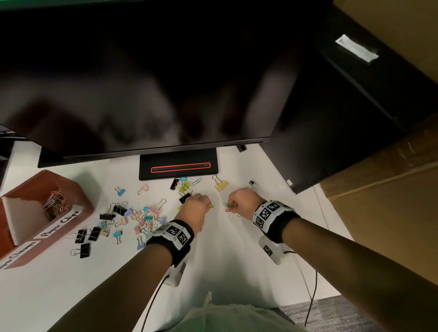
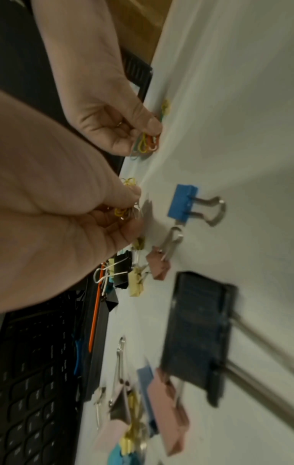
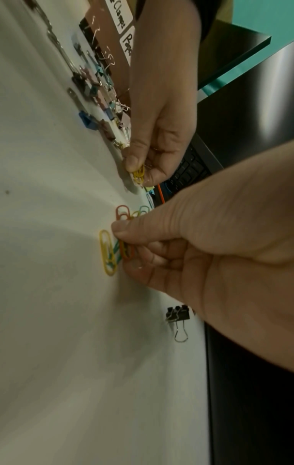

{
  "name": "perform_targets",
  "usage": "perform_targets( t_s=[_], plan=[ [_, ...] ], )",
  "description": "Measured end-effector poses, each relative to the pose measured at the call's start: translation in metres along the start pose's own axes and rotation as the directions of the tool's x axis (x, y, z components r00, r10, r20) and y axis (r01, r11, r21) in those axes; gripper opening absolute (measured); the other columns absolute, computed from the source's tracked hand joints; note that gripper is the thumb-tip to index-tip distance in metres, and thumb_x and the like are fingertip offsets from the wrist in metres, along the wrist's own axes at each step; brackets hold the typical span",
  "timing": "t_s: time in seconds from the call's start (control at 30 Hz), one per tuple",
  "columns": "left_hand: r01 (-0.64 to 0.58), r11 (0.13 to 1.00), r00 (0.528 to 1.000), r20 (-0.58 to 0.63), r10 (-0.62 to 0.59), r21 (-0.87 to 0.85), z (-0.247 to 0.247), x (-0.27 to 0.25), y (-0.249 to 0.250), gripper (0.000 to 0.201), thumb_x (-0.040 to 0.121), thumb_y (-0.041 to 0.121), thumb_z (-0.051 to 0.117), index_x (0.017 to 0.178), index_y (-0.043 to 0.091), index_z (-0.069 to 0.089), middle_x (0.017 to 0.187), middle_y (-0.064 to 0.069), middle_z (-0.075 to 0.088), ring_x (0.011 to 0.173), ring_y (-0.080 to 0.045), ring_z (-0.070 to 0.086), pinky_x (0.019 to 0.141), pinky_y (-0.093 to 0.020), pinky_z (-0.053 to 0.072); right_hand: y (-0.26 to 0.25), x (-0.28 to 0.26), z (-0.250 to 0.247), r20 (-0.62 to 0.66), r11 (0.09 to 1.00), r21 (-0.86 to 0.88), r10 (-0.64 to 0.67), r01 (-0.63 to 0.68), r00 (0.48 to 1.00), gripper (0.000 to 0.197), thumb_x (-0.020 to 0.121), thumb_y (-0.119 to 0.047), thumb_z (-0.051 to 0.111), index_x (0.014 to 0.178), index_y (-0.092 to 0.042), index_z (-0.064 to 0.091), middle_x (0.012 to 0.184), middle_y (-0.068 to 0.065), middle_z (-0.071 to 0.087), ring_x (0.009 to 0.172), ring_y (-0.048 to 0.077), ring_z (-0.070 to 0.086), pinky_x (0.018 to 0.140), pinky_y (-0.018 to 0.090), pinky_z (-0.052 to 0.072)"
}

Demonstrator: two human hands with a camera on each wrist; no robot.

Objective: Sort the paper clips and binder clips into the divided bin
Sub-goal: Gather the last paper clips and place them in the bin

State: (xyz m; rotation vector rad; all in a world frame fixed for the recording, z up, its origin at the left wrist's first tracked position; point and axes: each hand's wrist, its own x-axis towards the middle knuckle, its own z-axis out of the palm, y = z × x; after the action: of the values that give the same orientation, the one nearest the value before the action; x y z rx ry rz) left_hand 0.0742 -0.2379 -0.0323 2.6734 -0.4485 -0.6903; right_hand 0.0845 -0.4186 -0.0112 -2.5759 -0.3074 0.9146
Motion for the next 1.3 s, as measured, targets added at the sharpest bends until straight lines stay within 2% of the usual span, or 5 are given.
perform_targets(
  t_s=[0.3, 0.37, 0.6, 0.87, 1.3],
  plan=[
    [0.056, 0.974, 0.977, -0.190, -0.099, -0.220, -0.036, 0.010, -0.006, 0.019, 0.092, 0.007, 0.048, 0.109, 0.008, 0.058, 0.106, -0.011, 0.058, 0.094, -0.027, 0.057, 0.084, -0.033, 0.050, 0.025, -0.014, -0.022, -0.218, 0.881, 0.472, 0.113, 0.003, 0.969, 0.015, 0.076, -0.007, 0.074, 0.090, -0.002, 0.071, 0.079, 0.001, 0.062, 0.075, 0.014, 0.058, 0.069, 0.014, 0.044],
    [0.093, 0.964, 0.971, -0.190, -0.142, -0.249, -0.038, 0.014, -0.010, 0.020, 0.092, 0.007, 0.049, 0.109, 0.009, 0.058, 0.109, -0.013, 0.058, 0.094, -0.028, 0.057, 0.086, -0.036, 0.051, 0.029, -0.021, -0.022, -0.179, 0.929, 0.369, 0.037, 0.032, 0.983, 0.016, 0.076, -0.010, 0.075, 0.090, -0.001, 0.071, 0.076, -0.003, 0.056, 0.072, 0.012, 0.053, 0.065, 0.004, 0.038],
    [0.168, 0.982, 0.967, -0.177, -0.182, -0.091, -0.043, 0.033, -0.005, 0.023, 0.092, 0.008, 0.049, 0.113, 0.008, 0.057, 0.111, -0.014, 0.060, 0.101, -0.030, 0.057, 0.091, -0.036, 0.048, 0.025, -0.028, 0.016, -0.076, 0.988, 0.125, -0.087, 0.096, 0.993, 0.016, 0.084, -0.008, 0.066, 0.098, -0.002, 0.069, 0.117, 0.009, 0.052, 0.100, 0.025, 0.058, 0.092, 0.024, 0.044],
    [0.173, 0.950, 0.985, -0.025, -0.172, 0.261, -0.043, 0.036, -0.007, 0.031, 0.083, 0.000, 0.056, 0.114, 0.008, 0.054, 0.113, -0.012, 0.056, 0.106, -0.029, 0.057, 0.093, -0.037, 0.050, 0.020, -0.016, 0.010, -0.054, 0.999, 0.021, -0.026, 0.027, 0.998, 0.020, 0.090, -0.015, 0.057, 0.106, -0.006, 0.065, 0.110, 0.014, 0.063, 0.106, 0.028, 0.053, 0.092, 0.034, 0.043],
    [0.217, 0.945, 0.968, 0.070, -0.240, 0.246, -0.040, 0.046, -0.011, 0.039, 0.085, 0.006, 0.060, 0.122, 0.008, 0.049, 0.125, -0.012, 0.047, 0.113, -0.030, 0.053, 0.100, -0.039, 0.046, 0.013, -0.012, 0.010, -0.005, 0.996, -0.083, 0.037, -0.037, 0.999, 0.022, 0.093, -0.014, 0.052, 0.109, -0.012, 0.067, 0.115, 0.010, 0.063, 0.106, 0.026, 0.059, 0.088, 0.032, 0.047]
  ],
)
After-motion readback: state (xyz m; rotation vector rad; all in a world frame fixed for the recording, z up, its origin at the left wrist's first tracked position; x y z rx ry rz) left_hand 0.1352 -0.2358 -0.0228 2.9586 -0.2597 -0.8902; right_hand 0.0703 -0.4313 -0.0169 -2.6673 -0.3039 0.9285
